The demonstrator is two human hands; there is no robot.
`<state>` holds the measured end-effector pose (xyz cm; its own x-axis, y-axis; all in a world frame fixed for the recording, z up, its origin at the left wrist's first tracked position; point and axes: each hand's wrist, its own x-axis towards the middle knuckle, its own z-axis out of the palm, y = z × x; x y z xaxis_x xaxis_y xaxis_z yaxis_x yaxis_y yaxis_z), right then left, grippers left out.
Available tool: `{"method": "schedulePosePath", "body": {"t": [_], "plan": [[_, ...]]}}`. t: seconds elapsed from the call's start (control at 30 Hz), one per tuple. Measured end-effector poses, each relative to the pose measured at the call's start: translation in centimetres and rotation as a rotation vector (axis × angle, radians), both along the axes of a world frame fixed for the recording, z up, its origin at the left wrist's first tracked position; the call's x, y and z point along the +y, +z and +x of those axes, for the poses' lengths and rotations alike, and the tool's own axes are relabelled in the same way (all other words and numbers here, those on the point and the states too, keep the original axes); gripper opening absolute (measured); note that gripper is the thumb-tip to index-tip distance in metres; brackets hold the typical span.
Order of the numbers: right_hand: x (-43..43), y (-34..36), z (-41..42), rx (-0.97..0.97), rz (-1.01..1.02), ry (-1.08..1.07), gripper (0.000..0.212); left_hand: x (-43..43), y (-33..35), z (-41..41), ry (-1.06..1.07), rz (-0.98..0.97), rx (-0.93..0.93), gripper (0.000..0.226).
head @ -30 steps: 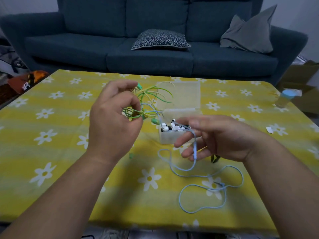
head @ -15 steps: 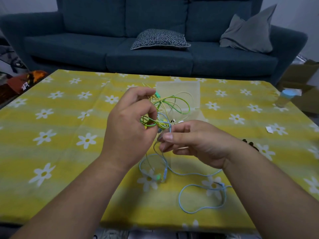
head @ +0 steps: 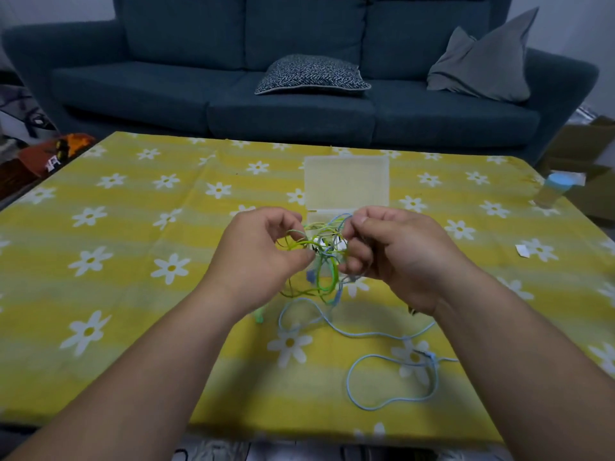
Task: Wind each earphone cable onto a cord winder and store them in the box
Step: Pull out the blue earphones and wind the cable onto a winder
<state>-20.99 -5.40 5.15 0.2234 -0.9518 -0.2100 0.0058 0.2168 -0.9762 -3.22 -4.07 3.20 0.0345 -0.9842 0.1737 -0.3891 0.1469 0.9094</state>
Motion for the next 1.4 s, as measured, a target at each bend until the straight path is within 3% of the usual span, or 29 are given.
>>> {"method": "schedulePosePath", "body": {"t": [0.13, 0.3, 0.43, 0.6, 0.7, 0.83, 0.93, 1.1, 1.23, 1.3, 1.4], "plan": [[-0.2, 0.4, 0.0, -0.079, -0.032, -0.048, 0.035, 0.0, 0.2, 0.0, -0.021, 0.115, 0.283, 0.027], [-0.3, 0.4, -0.3, -0.204, -0.056, -0.091, 0.043, -0.7, -0.4, 0.6, 0.271, 0.039, 0.077, 0.025], [0.0, 0.7, -0.4, -0.343, -0.042, -0.011, 0.029, -0.3, 0.1, 0.4, 0.072, 0.042, 0.103, 0.045], [-0.2, 1.0, -0.8, -0.544, 0.027, 0.078, 0.028, 0.5, 1.2, -0.4, -0.103, 0.235, 0.426, 0.005], [-0.5, 0.9, -1.0, -0.647, 0.085, 0.047, 0.029, 0.3, 1.0, 0.0, -0.164, 0.281, 0.501, 0.038], [-0.5, 0.8, -1.1, -0.713, 0.125, 0.027, 0.028, 0.2, 0.6, -0.2, -0.125, 0.309, 0.375, 0.045], [-0.3, 0.9, -0.9, -0.749, 0.140, 0.049, 0.028, 0.1, 0.3, -0.5, -0.080, 0.309, 0.317, 0.036], [0.0, 0.8, -0.6, -0.780, 0.147, 0.096, 0.029, 0.3, -0.1, -1.0, -0.076, 0.203, 0.268, 0.035], [0.0, 0.7, -0.4, -0.811, 0.157, 0.108, 0.028, 0.1, -0.2, -1.3, -0.025, 0.084, 0.187, 0.012], [0.0, 0.9, -0.5, -0.782, 0.138, 0.107, 0.028, 0.1, -0.1, -1.2, 0.003, 0.021, 0.091, 0.013], [-0.2, 0.8, -0.7, -0.592, 0.019, 0.020, 0.022, 0.1, 0.1, -0.7, 0.035, 0.007, 0.061, 0.015]]}}
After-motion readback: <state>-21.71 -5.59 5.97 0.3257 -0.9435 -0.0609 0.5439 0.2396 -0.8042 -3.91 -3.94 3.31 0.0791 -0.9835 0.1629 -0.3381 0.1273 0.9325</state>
